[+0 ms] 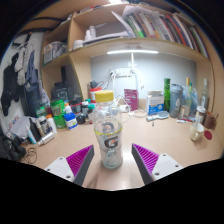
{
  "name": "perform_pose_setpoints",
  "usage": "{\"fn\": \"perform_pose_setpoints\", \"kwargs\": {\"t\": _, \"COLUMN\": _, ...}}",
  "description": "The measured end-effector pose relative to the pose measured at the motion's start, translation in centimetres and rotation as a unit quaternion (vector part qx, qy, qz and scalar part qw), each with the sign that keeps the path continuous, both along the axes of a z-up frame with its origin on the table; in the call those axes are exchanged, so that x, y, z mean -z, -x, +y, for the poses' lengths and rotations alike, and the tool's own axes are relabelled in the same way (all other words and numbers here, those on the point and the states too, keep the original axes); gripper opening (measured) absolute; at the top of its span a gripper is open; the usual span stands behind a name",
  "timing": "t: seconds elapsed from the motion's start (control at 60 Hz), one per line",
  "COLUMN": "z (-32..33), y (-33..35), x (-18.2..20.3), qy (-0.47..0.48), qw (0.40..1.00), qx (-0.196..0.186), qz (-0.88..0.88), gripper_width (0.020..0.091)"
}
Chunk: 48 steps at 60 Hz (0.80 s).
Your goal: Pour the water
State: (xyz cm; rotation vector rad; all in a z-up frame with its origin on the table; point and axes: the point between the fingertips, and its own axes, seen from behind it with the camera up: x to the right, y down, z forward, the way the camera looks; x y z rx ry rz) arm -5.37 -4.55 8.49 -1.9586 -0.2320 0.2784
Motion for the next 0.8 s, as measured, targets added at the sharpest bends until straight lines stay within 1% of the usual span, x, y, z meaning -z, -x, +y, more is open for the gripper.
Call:
{"fn": "perform_pose_setpoints", "kwargs": {"t": 0.1, "z": 3.8, "y": 1.4, "x": 1.4, "qy": -0.019, "qw": 1.000, "qx": -0.009, "qz": -0.016, "gripper_width": 0.0842}}
{"fn": "perform_pose_setpoints", "kwargs": {"t": 0.2, "z": 6.6, "y": 2.1, "x": 2.5, "qy": -0.025, "qw": 0.999, "qx": -0.004, "qz": -0.024, "gripper_width": 0.0843}}
{"fn": "perform_pose_setpoints", "kwargs": {"t": 0.317, "z": 8.7, "y": 3.4, "x": 3.5, "qy": -0.036, "qw": 0.999, "qx": -0.018, "qz": -0.026, "gripper_width": 0.0835}}
{"fn": "perform_pose_setpoints", "kwargs": {"t": 0.35, "z": 9.1, "y": 3.8, "x": 3.6, "qy": -0.044, "qw": 0.998, "qx": -0.022, "qz": -0.028, "gripper_width": 0.0805}}
{"fn": "perform_pose_setpoints", "kwargs": {"t": 0.4, "z": 9.5, "y": 4.0, "x": 3.5, "qy": -0.055, "qw": 0.998, "qx": -0.026, "qz": -0.033, "gripper_width": 0.0587}}
{"fn": "perform_pose_setpoints", "kwargs": {"t": 0.45, "z": 9.8, "y": 3.8, "x": 3.5, "qy": -0.058, "qw": 0.998, "qx": -0.018, "qz": -0.031, "gripper_width": 0.0579}}
{"fn": "perform_pose_setpoints", "kwargs": {"t": 0.533, "z": 9.7, "y": 3.8, "x": 3.5, "qy": -0.062, "qw": 0.997, "qx": -0.023, "qz": -0.030, "gripper_width": 0.0542}}
{"fn": "perform_pose_setpoints", "kwargs": {"t": 0.617, "z": 9.8, "y": 3.5, "x": 3.6, "qy": -0.061, "qw": 0.998, "qx": -0.017, "qz": -0.027, "gripper_width": 0.0501}}
{"fn": "perform_pose_setpoints", "kwargs": {"t": 0.65, "z": 9.8, "y": 3.6, "x": 3.7, "qy": -0.056, "qw": 0.998, "qx": -0.020, "qz": -0.031, "gripper_width": 0.0500}}
{"fn": "perform_pose_setpoints", "kwargs": {"t": 0.667, "z": 9.8, "y": 3.8, "x": 3.7, "qy": -0.052, "qw": 0.998, "qx": -0.023, "qz": -0.031, "gripper_width": 0.0477}}
{"fn": "perform_pose_setpoints", "kwargs": {"t": 0.8, "z": 9.7, "y": 3.8, "x": 3.8, "qy": -0.015, "qw": 0.999, "qx": -0.031, "qz": -0.011, "gripper_width": 0.0476}}
